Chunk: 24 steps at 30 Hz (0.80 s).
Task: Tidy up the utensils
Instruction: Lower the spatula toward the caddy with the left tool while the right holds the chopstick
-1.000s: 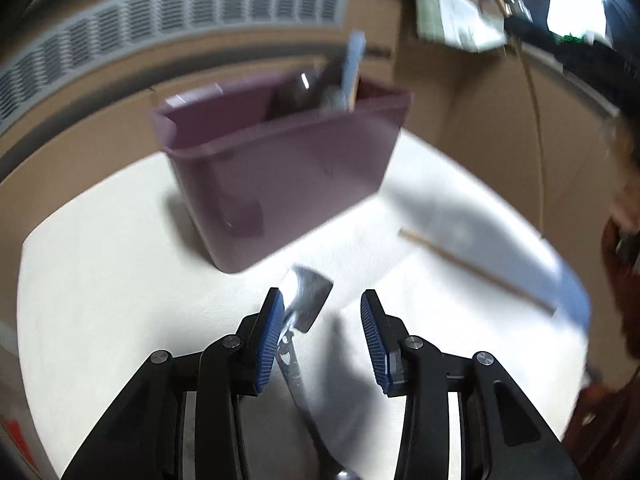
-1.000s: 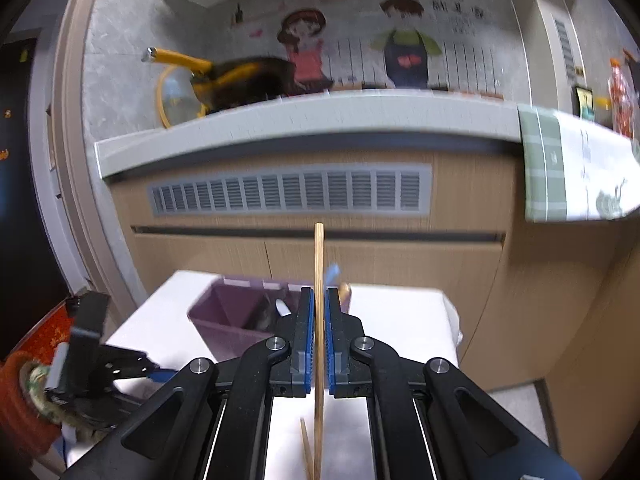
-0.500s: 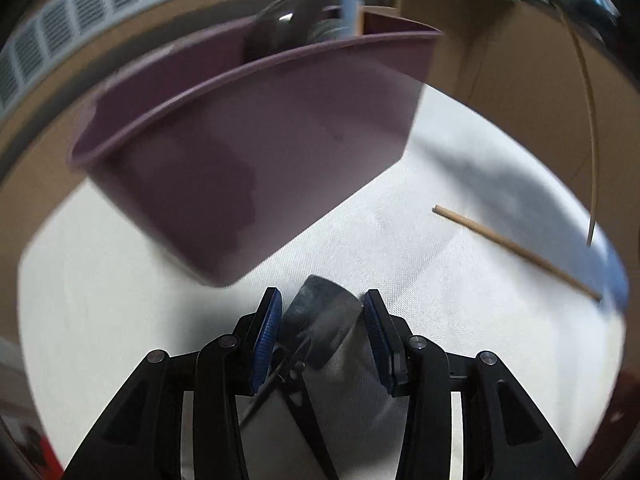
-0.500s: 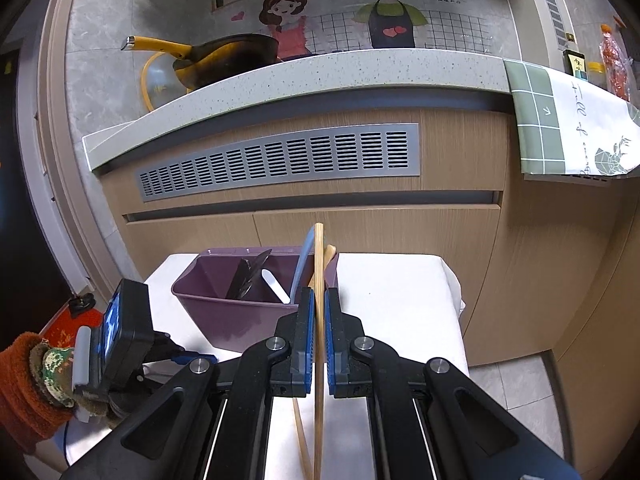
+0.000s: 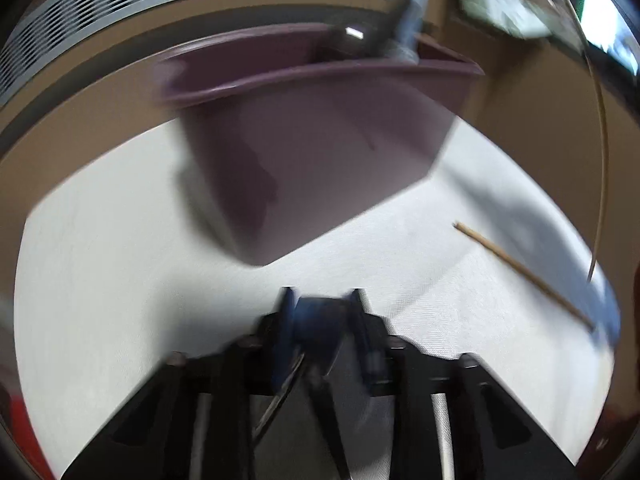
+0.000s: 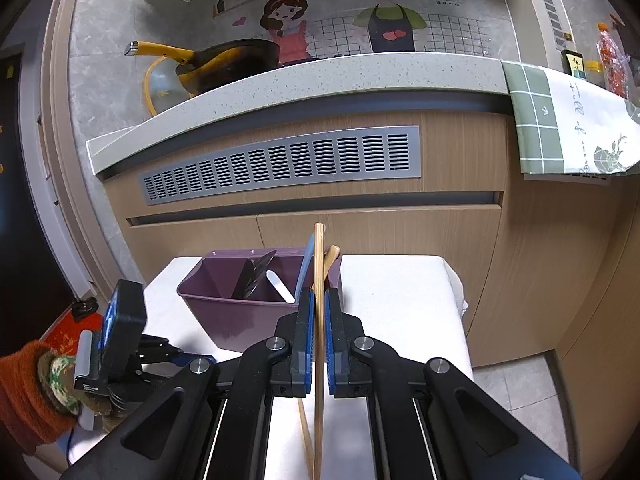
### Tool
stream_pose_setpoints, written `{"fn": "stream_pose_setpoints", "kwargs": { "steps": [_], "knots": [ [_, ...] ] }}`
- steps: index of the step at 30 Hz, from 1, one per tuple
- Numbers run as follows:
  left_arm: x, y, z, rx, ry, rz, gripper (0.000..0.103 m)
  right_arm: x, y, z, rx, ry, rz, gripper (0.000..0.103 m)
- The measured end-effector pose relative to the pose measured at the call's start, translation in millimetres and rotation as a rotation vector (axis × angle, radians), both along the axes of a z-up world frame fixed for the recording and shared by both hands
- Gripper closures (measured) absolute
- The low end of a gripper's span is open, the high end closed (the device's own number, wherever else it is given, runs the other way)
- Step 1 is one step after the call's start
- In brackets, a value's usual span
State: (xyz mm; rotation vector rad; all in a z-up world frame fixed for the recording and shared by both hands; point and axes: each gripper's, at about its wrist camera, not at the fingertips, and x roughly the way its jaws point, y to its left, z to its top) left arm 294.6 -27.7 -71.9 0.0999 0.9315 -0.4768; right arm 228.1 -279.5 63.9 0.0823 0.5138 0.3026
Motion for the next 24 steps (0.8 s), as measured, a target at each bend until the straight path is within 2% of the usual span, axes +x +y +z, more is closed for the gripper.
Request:
{"fn": "stream_pose_setpoints", "kwargs": {
  "steps": [3,6,8,10,11,12,13,14,17,22,24],
  "knots": [
    [-17.7,9.6,12.3,-0.045,-0.045,0.074,0.098,1.3,1.8,-0.5,0.001,0.002,0.001,0.099],
    [-33.2,9.8,19.7,-0.046,-0.066,0.053,0.098,2.6,5.1,0.2,0.005,0.006,0.008,0.099],
    [-37.8,16.3,23.1,-0.040,-0.087,0.086,0.098,1.1,7.6,0.6,0.001,0.004,0.013,0.099],
    [-36.4,29.5,27.6,-0.107,-0.100,0.106,0.095,-2.1,9.1,0.0,-0.007,0.001,0.018,0.099],
    [-28.8,37.2,31.9,-0.141,-0.109,0.115,0.087,-2.7,9.3,-0.7,-0.010,0.002,0.019,0.099],
    [-27.4,46.8,33.4,-0.158,-0.118,0.130,0.068,-3.3,9.2,-2.1,-0.011,0.008,0.019,0.099],
    [-22.7,48.9,34.9,-0.156,-0.116,0.132,0.060,-3.7,9.0,-3.3,-0.007,0.015,0.019,0.099],
    [-20.6,51.1,32.7,-0.152,-0.109,0.118,0.052,-4.5,8.3,-4.7,0.002,0.027,0.018,0.099],
    [-18.1,53.1,23.8,-0.077,-0.085,0.024,0.051,-15.2,3.5,-9.5,0.037,0.038,0.020,0.099],
    [-22.5,41.8,0.9,0.022,0.006,-0.149,0.051,-34.6,-1.6,-25.2,0.039,0.060,0.007,0.099],
    [-24.5,31.0,-0.5,0.066,-0.024,-0.187,0.050,-33.9,-2.9,-32.0,0.042,0.090,0.008,0.099]
  ]
}}
